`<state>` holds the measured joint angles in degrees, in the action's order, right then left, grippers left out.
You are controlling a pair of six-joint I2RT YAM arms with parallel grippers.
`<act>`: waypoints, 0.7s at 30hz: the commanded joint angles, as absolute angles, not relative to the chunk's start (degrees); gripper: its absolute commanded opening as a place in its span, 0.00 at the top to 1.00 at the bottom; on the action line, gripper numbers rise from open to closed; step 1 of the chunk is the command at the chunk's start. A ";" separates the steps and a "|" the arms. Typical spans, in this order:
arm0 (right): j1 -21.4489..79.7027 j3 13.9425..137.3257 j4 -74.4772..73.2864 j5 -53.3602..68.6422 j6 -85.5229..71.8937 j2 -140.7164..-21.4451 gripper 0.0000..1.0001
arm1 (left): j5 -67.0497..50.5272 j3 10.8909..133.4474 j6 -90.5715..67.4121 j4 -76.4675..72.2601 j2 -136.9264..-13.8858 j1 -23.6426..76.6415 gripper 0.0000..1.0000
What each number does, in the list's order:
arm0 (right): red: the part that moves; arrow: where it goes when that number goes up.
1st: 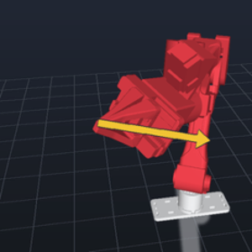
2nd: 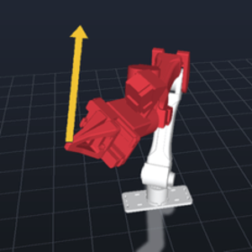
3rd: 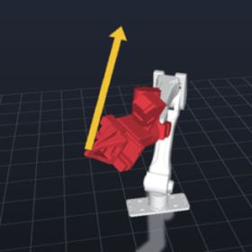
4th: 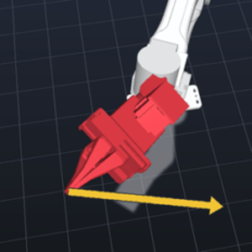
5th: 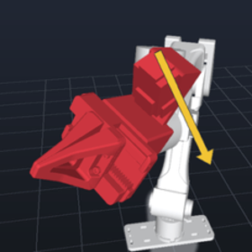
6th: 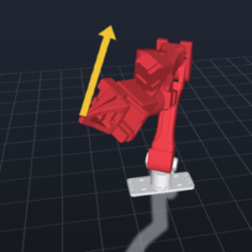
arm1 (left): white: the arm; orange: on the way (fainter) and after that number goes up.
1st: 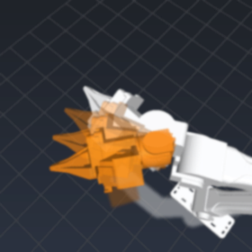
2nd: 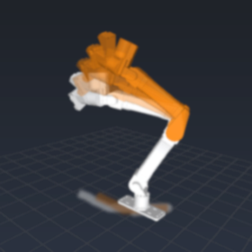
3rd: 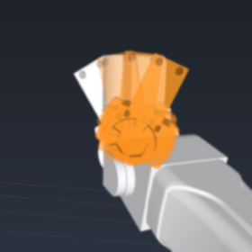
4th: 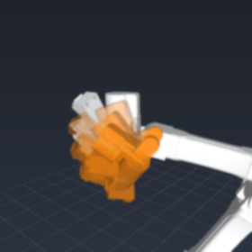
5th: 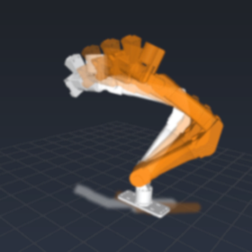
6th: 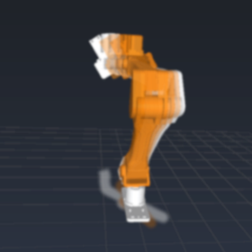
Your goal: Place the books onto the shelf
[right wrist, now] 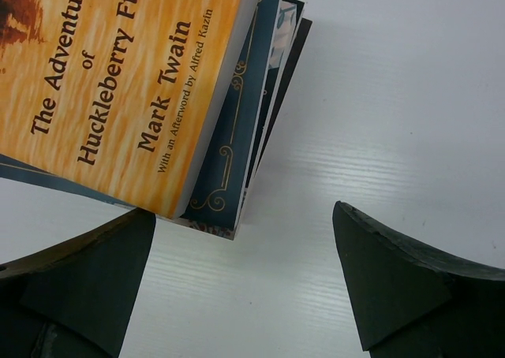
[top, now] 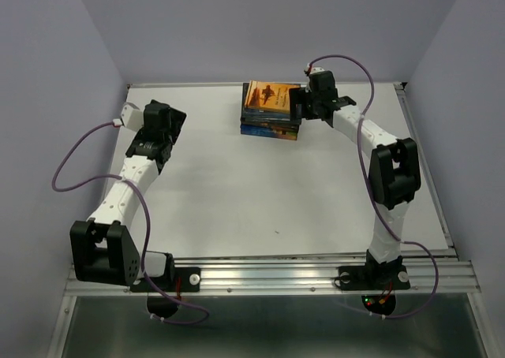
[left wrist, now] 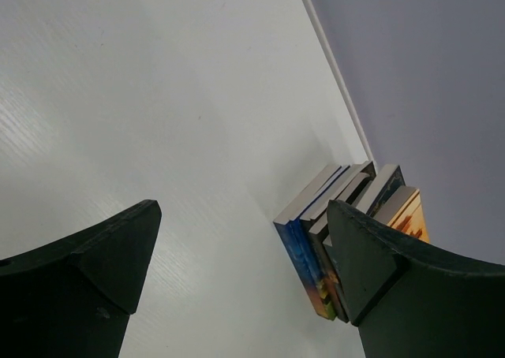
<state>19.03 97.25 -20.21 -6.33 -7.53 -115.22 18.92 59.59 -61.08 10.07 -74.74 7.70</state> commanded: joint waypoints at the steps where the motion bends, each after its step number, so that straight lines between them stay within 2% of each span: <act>1: 18.63 100.72 -19.86 -3.69 -7.91 -114.26 0.00 | 17.67 61.35 -59.59 8.44 -75.67 7.38 0.01; 15: 16.26 104.50 -22.94 -8.09 -9.49 -117.51 0.00 | 14.50 62.75 -59.77 8.00 -78.84 7.38 0.01; 21: 16.26 101.53 -23.20 -8.78 -10.37 -111.73 0.00 | 16.69 63.98 -57.57 8.96 -77.35 7.29 0.01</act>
